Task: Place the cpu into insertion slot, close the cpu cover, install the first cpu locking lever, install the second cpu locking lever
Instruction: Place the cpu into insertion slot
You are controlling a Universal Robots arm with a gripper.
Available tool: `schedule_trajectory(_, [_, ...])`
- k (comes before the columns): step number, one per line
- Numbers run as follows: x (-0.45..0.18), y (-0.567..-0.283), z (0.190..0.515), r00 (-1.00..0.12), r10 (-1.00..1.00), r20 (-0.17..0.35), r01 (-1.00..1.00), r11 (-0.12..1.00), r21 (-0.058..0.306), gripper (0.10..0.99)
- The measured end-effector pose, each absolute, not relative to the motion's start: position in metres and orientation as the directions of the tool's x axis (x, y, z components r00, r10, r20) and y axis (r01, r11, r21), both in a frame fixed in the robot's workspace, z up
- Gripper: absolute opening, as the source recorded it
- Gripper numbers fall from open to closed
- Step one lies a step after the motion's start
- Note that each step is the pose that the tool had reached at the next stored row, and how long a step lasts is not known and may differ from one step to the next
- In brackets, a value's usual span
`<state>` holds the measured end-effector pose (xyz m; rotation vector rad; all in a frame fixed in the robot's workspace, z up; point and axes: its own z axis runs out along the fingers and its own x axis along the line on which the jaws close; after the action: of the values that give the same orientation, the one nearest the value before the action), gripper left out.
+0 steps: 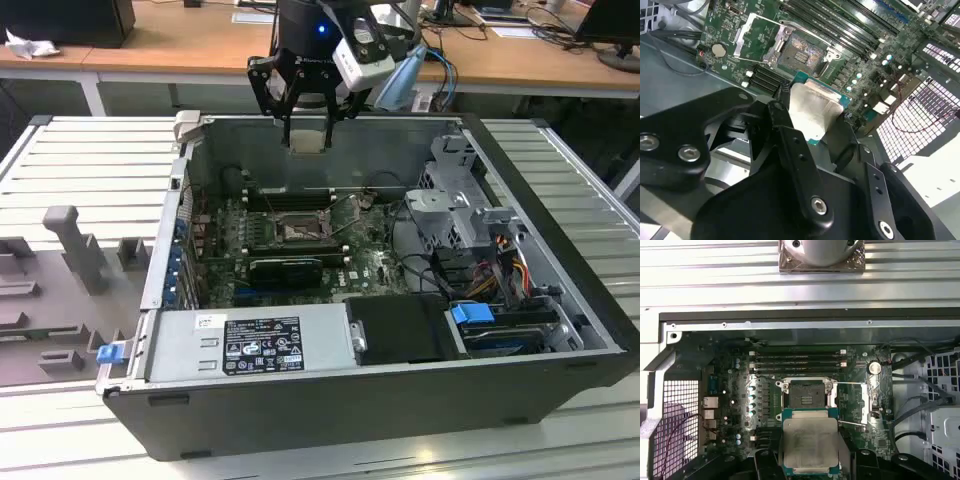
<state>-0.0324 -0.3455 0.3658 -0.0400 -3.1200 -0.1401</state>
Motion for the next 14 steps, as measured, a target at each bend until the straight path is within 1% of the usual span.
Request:
schedule_trajectory(3, [-0.0319, -0.3455, 0.3656, -0.995, 0.099, 0.019, 0.1, 0.991, 0.087, 0.533])
schedule_trajectory(14, [-0.0318, -0.3455, 0.3629, -0.992, 0.126, 0.02, 0.128, 0.988, 0.086, 0.533])
